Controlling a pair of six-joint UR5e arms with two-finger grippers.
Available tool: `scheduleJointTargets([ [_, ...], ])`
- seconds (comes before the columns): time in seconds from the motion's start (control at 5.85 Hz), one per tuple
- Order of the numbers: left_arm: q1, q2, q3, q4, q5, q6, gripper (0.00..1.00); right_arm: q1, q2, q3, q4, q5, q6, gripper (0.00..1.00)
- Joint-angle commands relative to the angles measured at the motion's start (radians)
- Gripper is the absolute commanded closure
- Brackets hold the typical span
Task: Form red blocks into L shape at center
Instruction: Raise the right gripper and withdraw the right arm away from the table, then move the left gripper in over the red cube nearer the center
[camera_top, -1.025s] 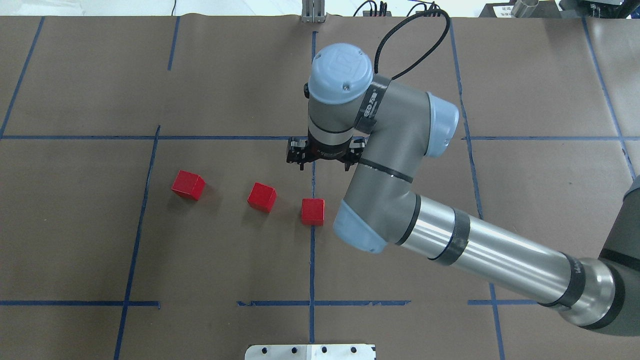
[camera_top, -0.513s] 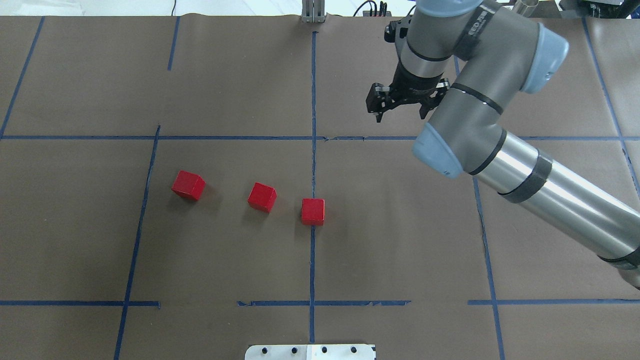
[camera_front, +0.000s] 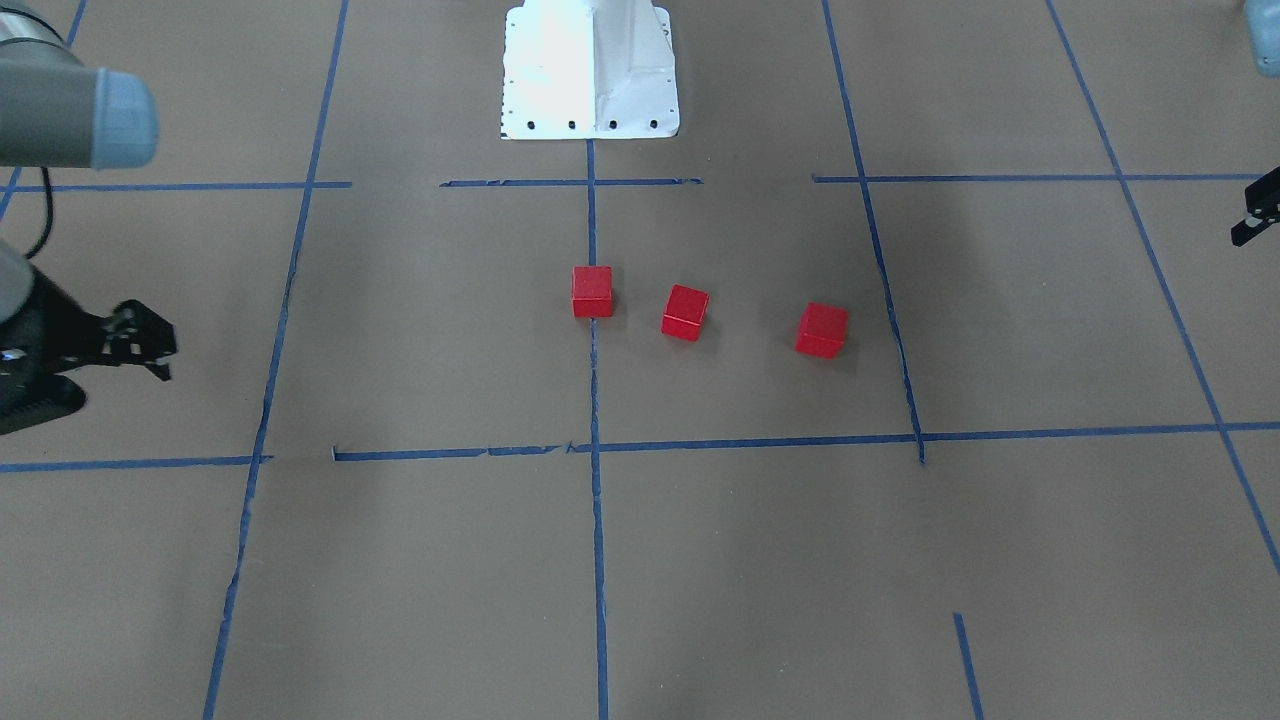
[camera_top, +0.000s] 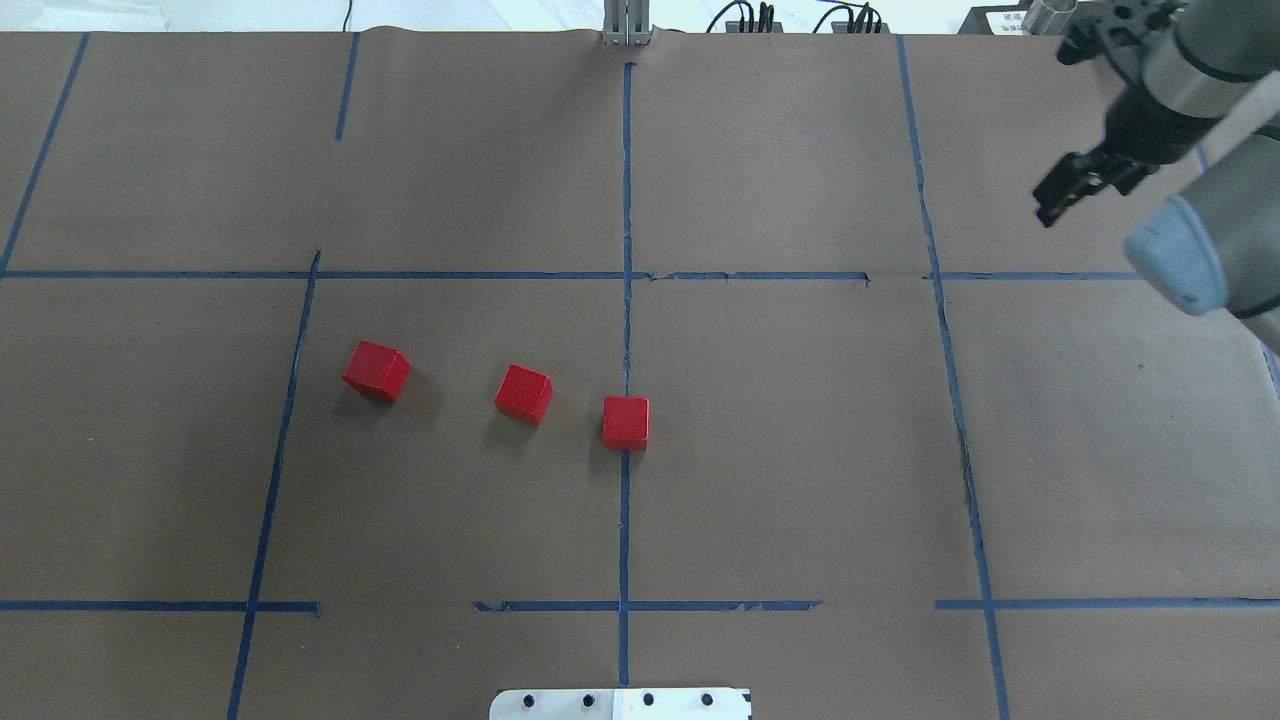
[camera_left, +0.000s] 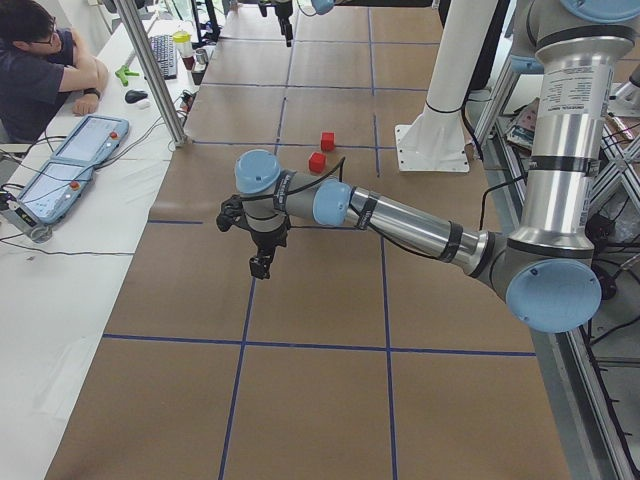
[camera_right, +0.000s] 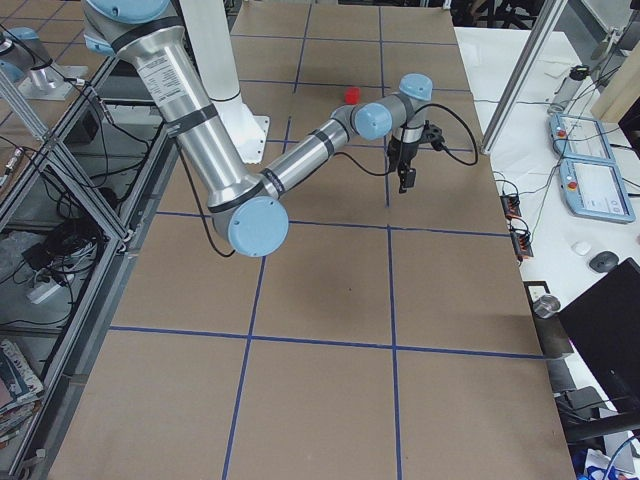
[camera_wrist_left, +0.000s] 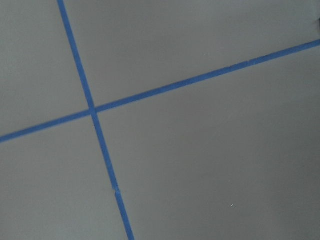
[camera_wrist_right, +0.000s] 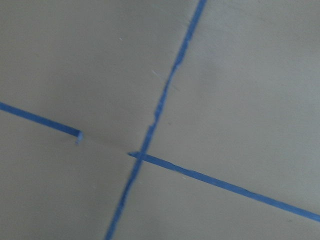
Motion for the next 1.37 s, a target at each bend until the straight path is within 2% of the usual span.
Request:
scheduleJointTargets([
  [0.0, 0.101, -0.014, -0.034, -0.115, 0.000, -0.093, 0.00, 0.118, -0.355, 0.214, 0.014, 0.015, -0.161, 0.00],
  [0.17, 0.184, -0.031, -0.048, -0.146, 0.001, -0.146, 0.00, 0.228, -0.448, 0.235, 0.012, 0.053, -0.284, 0.00],
  [0.34, 0.283, -0.121, -0.065, -0.147, 0.009, -0.300, 0.00, 0.306, -0.525, 0.232, 0.012, 0.077, -0.382, 0.00],
  [0.51, 0.375, -0.198, -0.065, -0.147, 0.015, -0.461, 0.00, 0.339, -0.574, 0.222, 0.012, 0.079, -0.390, 0.01],
  [0.68, 0.455, -0.252, -0.062, -0.148, 0.047, -0.551, 0.00, 0.345, -0.579, 0.211, 0.012, 0.078, -0.382, 0.01],
  [0.85, 0.565, -0.328, -0.059, -0.148, 0.170, -0.720, 0.00, 0.348, -0.579, 0.208, 0.012, 0.078, -0.377, 0.00],
  [1.2, 0.777, -0.420, -0.012, -0.150, 0.378, -0.927, 0.00, 0.348, -0.579, 0.209, 0.012, 0.079, -0.373, 0.00],
])
